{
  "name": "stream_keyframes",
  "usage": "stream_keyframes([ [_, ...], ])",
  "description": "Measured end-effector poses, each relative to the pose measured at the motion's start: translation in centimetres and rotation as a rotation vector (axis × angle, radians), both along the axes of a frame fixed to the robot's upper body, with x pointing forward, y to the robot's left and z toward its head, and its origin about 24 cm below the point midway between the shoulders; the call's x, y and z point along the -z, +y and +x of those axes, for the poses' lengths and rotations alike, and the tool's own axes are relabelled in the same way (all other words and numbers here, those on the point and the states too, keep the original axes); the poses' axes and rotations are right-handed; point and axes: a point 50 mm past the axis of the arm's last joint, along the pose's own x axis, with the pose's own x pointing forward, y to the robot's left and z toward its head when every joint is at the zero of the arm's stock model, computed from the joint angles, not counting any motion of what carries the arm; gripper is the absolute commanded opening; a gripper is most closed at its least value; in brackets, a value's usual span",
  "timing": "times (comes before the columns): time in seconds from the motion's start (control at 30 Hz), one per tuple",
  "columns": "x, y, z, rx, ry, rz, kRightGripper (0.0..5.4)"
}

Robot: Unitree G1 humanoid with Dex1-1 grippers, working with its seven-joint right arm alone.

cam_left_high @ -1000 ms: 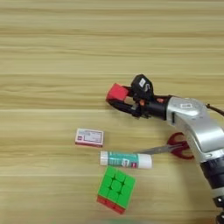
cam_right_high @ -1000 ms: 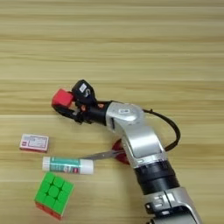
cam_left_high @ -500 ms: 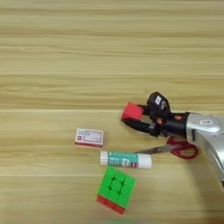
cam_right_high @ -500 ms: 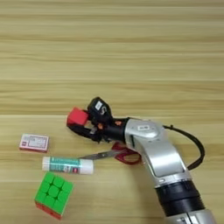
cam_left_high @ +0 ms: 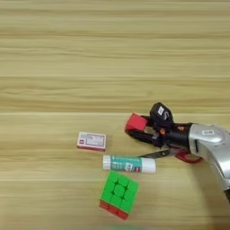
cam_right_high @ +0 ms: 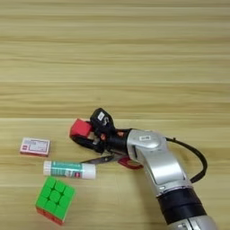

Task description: Move the objects on the table

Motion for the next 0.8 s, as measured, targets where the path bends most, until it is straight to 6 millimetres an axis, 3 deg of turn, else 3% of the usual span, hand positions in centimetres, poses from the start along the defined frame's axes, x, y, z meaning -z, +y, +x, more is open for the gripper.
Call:
stream_keyframes([
  [0.43,-0.2,0.2,-0.1,-0.022,-0.010,-0.001,4.05],
  [0.57,-2.5,0.5,0.3,-0.028,-0.096,0.044,4.55],
  [0.6,-2.9,0.6,0.3,-0.031,-0.110,0.051,4.89],
  [0.63,-4.5,1.0,0.3,-0.052,-0.167,0.079,5.02],
  [0.8,-7.0,1.5,-0.2,-0.093,-0.247,0.114,5.37],
])
